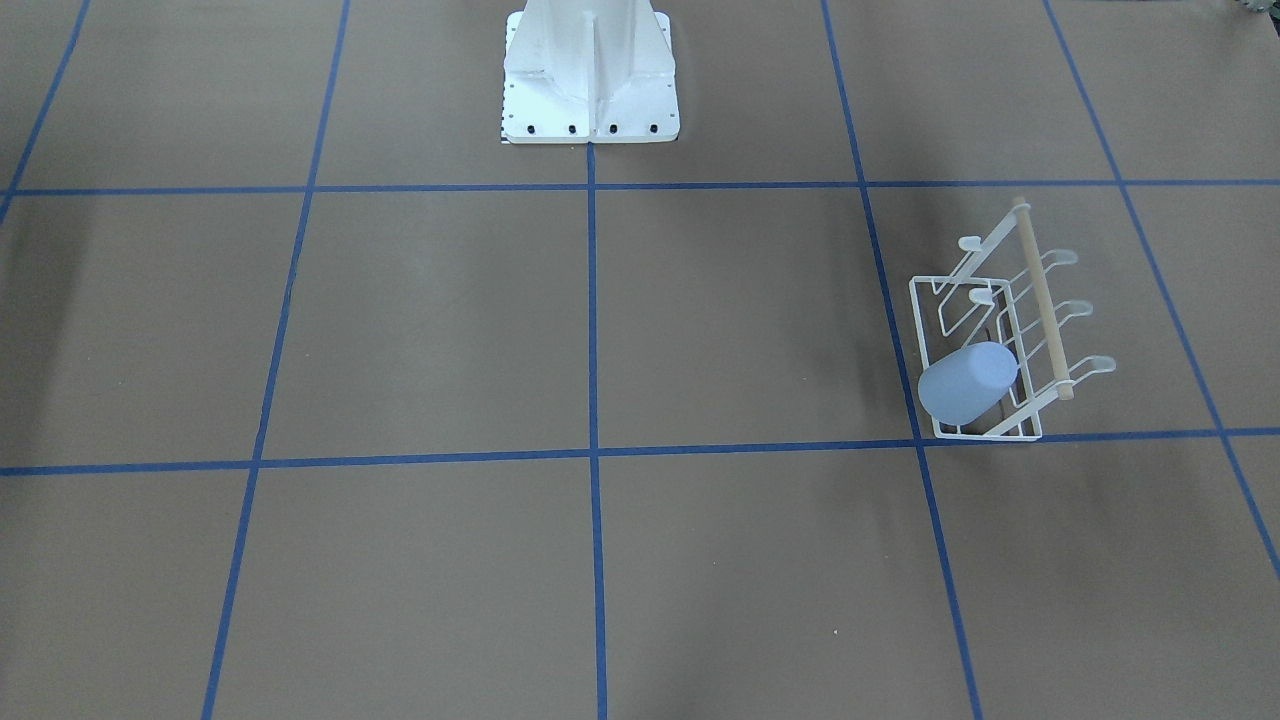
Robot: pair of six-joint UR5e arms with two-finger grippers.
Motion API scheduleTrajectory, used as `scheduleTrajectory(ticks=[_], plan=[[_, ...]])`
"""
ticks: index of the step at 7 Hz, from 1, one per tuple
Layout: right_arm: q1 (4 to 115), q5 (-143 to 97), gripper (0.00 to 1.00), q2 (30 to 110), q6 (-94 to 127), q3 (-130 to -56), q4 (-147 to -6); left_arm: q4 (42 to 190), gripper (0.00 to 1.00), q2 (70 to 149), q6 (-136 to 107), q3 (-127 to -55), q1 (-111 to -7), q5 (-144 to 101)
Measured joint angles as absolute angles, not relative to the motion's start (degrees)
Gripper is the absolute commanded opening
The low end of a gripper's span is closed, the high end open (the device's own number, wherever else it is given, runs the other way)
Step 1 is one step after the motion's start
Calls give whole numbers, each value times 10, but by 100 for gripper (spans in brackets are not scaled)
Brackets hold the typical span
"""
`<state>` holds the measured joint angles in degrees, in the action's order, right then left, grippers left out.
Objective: Hang cup on cup holder
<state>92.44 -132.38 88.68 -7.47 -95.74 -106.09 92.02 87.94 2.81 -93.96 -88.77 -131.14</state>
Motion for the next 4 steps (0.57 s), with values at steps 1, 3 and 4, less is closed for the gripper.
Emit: scheduleTrajectory(ticks=[1, 3, 4], plan=[[924, -1324, 100, 887, -75, -957, -1061, 920, 99, 879, 28, -939, -888, -1311], [924, -1324, 100, 887, -75, -957, -1061, 920, 99, 879, 28, -937, -888, -1311], [924, -1324, 100, 887, -75, -957, -1061, 920, 99, 879, 28, -936, -888, -1312]])
